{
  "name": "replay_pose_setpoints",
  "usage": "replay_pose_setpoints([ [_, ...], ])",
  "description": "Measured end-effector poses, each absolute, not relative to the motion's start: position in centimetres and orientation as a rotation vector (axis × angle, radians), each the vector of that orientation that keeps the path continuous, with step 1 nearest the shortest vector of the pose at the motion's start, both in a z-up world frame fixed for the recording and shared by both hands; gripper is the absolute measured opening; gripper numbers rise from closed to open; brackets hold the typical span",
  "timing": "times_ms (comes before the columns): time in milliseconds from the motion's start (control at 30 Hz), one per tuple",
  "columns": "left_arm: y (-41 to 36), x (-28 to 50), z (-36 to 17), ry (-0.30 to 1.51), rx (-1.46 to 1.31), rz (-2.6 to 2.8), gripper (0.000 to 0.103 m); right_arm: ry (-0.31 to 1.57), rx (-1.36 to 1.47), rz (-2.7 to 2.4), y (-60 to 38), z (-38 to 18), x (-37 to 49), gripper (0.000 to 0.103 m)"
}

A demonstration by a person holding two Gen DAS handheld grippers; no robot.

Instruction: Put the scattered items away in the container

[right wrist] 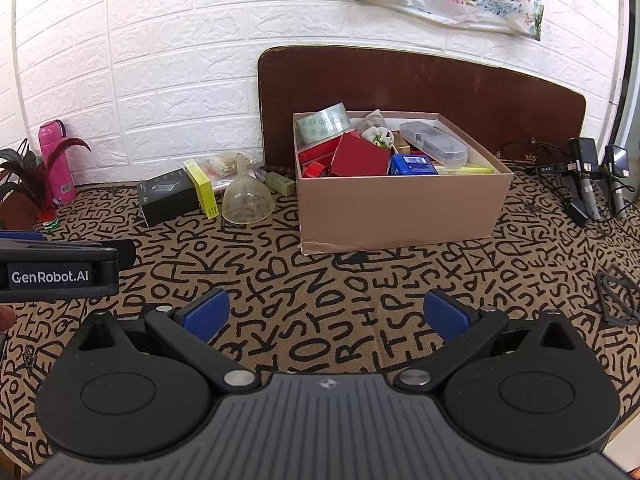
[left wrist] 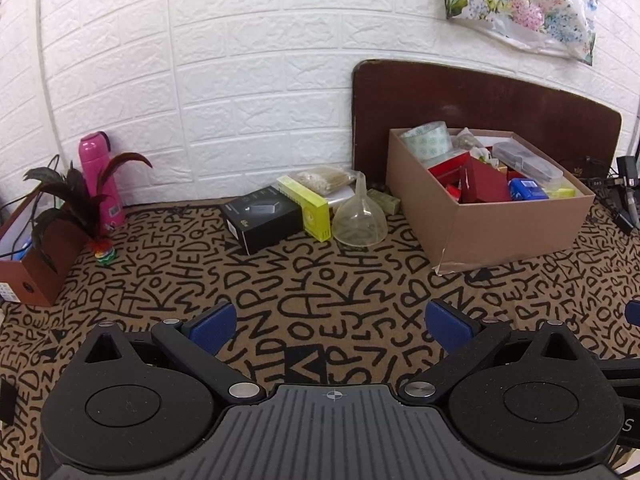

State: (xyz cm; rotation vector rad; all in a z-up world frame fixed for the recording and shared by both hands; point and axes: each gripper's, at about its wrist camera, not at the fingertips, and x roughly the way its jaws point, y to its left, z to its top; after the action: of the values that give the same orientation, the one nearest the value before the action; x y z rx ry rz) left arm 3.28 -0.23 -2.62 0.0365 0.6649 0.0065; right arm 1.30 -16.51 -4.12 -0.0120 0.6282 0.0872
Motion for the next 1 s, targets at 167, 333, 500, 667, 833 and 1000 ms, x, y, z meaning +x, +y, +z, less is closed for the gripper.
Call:
replay_pose_setpoints([
  [167,-0.1,3.4,-2.7,0.667,0.033,0.006,0.103,0.636,-0.014,0.088,-16.4,-4.0,1.8,0.103],
  [333,0.0,3.7,-2.9,0.677,0.031,0.002,0.103,0.648,-0.012,0.082,-16.5,-4.2,2.1,0.103],
  [500,0.0,4.2,-3.2,0.688,0.032,-0.010,0.103,0.659,-0.009,0.079,-16.4,-4.5,2.5,0.103],
  [667,0.1,4.7,-3.6,0.701,0.027,-0.010,0.103,0.671,-0.006,0.076,-16.3,-4.9,2.9,0.103],
  [833,0.2,5.2,-3.9,0.715,0.021,-0.011,0.103,0.684,-0.003,0.074,-16.1,-5.1,3.4,0.103],
  [1000,0.3,5.7,-4.2,0.724,0.020,-0.014,0.103,0.694,0.008,0.078,-16.1,-5.4,3.7,0.103],
])
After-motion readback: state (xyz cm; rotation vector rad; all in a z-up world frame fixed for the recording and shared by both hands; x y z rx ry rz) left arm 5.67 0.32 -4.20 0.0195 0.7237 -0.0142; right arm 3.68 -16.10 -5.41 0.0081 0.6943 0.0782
